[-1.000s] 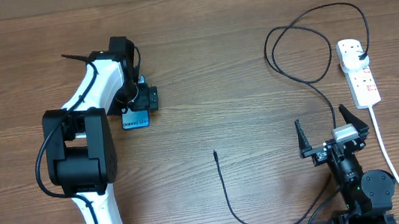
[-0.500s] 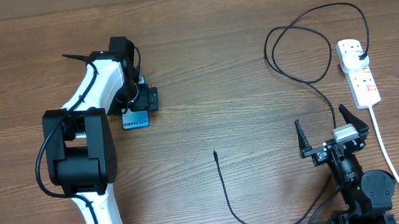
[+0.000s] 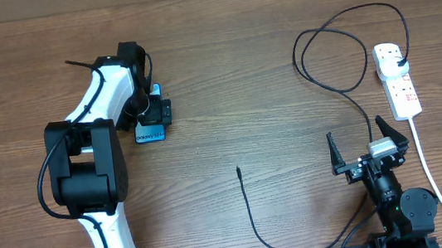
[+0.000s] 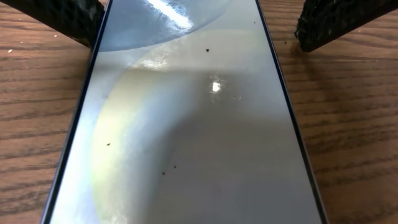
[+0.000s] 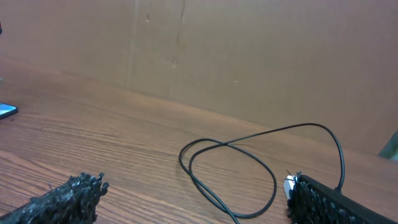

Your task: Plug charger to phone and switch on socket

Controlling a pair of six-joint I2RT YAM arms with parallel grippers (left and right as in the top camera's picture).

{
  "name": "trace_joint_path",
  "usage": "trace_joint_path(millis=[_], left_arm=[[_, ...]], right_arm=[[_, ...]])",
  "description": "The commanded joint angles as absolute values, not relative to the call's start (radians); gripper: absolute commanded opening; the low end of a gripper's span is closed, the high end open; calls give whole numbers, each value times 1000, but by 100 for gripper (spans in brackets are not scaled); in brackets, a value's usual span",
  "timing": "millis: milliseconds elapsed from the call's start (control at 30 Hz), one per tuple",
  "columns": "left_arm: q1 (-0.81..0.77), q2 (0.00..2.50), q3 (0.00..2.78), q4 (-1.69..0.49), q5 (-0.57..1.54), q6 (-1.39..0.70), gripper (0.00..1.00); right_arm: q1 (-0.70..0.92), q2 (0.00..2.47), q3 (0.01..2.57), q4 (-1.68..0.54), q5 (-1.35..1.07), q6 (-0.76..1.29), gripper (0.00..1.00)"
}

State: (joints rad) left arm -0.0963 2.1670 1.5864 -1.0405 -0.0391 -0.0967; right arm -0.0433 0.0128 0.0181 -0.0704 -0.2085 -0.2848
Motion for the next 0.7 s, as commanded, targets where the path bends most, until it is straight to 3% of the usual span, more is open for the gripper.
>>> trace_joint_path(millis=[0,667], left_arm=[[-91,2188,1611,-1043,-55,-77,100],[-92,2192,1613,-961,1,-93,100]], right_arm=[[-38,3,8,-65,-199,-284,100],[-38,3,8,-65,-199,-284,100]])
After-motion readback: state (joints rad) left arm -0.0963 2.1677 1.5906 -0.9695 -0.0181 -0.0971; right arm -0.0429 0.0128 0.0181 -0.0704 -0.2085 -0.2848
